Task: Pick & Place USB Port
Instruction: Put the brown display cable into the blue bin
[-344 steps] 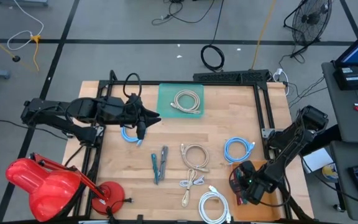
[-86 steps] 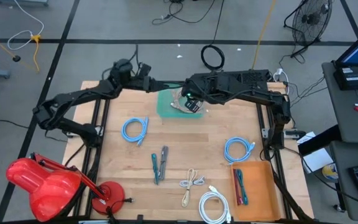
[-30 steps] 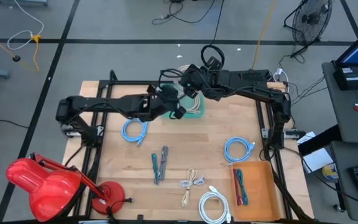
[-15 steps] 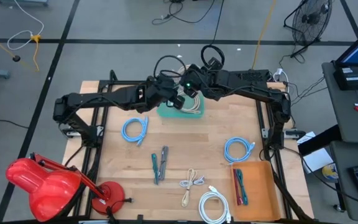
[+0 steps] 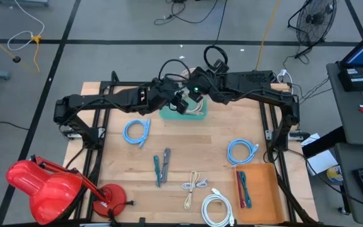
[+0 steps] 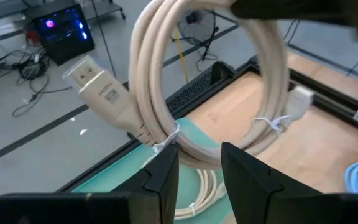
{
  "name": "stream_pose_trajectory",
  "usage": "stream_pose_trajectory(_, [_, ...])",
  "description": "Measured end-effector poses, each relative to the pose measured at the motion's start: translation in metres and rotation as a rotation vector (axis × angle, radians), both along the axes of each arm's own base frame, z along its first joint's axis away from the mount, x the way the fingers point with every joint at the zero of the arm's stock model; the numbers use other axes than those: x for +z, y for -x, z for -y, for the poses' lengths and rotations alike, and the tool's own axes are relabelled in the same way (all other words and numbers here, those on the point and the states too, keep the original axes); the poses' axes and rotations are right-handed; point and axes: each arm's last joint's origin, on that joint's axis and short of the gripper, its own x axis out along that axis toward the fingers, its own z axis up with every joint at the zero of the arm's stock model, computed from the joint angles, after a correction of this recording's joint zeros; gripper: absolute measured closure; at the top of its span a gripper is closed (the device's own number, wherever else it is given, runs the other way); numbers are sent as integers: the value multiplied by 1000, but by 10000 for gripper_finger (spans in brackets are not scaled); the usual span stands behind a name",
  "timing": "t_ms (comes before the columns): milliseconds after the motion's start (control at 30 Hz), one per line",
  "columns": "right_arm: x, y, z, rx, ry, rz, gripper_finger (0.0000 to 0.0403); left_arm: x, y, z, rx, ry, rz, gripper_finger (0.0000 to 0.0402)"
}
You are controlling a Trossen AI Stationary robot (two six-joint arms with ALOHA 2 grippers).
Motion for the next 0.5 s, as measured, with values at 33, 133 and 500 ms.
stream_pose_trajectory(33, [0,0,0,2,-4,-4,397,1,0,0,-7,-4,3,279])
stream_pose_trajectory(133, [-1,0,-3,20,-26,-12,397,1,-1,3,-38,-28,-20,279])
stream_pose_trajectory(500, [9,8,-31,102,-36,-5,397,10,9,23,-205,57,-19,279])
